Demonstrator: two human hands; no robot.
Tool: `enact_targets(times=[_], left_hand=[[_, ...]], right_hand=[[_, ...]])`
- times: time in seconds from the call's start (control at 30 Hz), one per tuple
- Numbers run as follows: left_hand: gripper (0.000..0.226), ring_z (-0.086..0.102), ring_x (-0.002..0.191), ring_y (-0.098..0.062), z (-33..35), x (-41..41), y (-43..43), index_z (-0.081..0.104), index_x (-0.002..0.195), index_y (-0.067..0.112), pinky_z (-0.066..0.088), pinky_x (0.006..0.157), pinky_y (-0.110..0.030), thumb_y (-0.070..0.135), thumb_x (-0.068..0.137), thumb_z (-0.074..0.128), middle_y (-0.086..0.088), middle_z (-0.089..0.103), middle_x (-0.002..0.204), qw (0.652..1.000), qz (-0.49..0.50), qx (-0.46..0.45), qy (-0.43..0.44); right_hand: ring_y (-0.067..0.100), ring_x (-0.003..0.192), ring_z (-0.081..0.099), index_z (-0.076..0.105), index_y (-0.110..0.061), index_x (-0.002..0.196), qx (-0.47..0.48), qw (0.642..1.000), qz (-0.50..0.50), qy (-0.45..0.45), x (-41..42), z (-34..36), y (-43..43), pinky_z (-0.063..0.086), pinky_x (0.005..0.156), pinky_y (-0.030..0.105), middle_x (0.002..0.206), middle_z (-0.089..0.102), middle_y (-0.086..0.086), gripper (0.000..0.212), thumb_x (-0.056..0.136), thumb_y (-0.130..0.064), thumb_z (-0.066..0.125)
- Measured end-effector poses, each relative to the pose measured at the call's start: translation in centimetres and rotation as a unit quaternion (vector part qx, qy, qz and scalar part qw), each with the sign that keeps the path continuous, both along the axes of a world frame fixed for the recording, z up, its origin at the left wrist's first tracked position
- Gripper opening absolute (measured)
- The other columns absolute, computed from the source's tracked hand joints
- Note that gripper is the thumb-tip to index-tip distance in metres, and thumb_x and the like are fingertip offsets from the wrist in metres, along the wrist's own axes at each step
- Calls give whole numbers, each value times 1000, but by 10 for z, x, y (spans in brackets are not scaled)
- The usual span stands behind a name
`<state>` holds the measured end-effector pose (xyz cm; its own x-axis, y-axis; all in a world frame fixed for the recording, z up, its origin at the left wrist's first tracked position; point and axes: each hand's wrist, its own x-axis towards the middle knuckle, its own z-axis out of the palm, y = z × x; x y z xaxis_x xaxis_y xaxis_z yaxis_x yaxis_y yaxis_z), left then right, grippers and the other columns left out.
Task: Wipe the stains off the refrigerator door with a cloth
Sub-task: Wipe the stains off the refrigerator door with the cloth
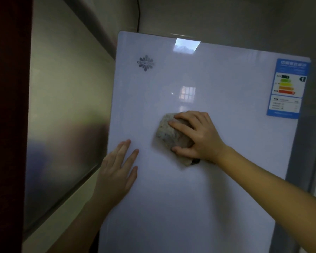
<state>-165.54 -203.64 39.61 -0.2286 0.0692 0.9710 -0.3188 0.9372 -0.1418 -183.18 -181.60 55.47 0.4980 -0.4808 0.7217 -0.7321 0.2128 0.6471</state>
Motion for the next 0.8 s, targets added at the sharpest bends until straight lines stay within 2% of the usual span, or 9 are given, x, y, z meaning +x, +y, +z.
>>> enact_targets(times=[0.27,0.37,0.63,0.8], left_hand=[[50,44,143,-35,-2,0,5,60,139,7,35,114,-43,33,98,51,-22,47,155,1000,0,11,6],[49,45,142,-35,-1,1,5,62,138,7,35,114,-41,34,99,49,-21,48,154,1000,-4,12,6],[48,48,142,-34,-2,1,0,63,139,10,40,112,-42,34,99,50,-17,47,156,1000,-6,12,-4],[48,48,143,-33,-4,2,-1,62,139,11,40,113,-40,34,99,51,-16,47,157,1000,-19,25,-1]], right_hand=[[33,109,64,72,-15,124,-16,999,-2,35,1,3,-6,47,89,42,123,68,13,40,89,-36,73],[32,110,63,71,-16,125,-26,999,0,40,2,18,-9,45,89,40,124,67,12,41,89,-35,74],[32,115,57,66,-16,131,-108,993,24,-49,23,96,-44,40,92,38,128,63,11,50,87,-37,73],[32,116,56,65,-16,133,-91,995,24,-24,32,102,-65,38,93,38,129,63,11,53,86,-39,71]])
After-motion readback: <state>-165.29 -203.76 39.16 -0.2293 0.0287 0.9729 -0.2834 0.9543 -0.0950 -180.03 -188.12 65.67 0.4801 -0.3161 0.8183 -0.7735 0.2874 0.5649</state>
